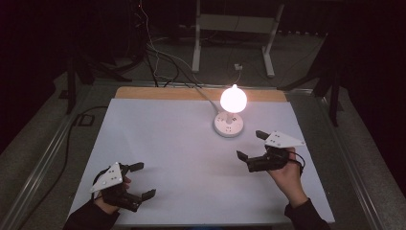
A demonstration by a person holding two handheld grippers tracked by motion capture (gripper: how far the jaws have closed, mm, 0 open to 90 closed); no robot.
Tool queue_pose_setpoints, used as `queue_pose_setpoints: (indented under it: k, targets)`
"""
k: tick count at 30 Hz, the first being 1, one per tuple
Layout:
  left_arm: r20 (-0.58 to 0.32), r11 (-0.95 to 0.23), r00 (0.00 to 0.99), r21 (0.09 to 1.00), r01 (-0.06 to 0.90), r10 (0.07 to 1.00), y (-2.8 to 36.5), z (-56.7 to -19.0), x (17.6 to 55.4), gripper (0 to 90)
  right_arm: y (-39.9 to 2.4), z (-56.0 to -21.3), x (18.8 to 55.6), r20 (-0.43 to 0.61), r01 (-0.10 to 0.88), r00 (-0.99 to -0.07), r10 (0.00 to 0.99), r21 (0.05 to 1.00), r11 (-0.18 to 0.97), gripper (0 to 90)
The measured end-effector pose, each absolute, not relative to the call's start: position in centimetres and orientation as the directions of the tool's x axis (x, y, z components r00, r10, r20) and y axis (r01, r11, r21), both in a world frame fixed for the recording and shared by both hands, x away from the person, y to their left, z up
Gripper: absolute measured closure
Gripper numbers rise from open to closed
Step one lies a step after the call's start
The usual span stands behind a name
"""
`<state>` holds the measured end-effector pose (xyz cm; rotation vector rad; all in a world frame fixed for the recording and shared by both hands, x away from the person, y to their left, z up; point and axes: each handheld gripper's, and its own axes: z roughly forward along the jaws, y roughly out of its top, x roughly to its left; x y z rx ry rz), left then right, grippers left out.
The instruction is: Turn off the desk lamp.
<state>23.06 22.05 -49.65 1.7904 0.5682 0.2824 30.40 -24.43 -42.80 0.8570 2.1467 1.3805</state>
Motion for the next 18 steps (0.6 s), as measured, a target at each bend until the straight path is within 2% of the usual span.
queue_pose_setpoints:
  k: [18]
  targets:
    - [-0.102,-0.200,0.850,0.951,0.236,0.516,22.1,-49.6,23.0,0.4,-24.2,-43.0,33.6,-0.020,0.296,-0.662,0.749,0.911,0.286,0.0]
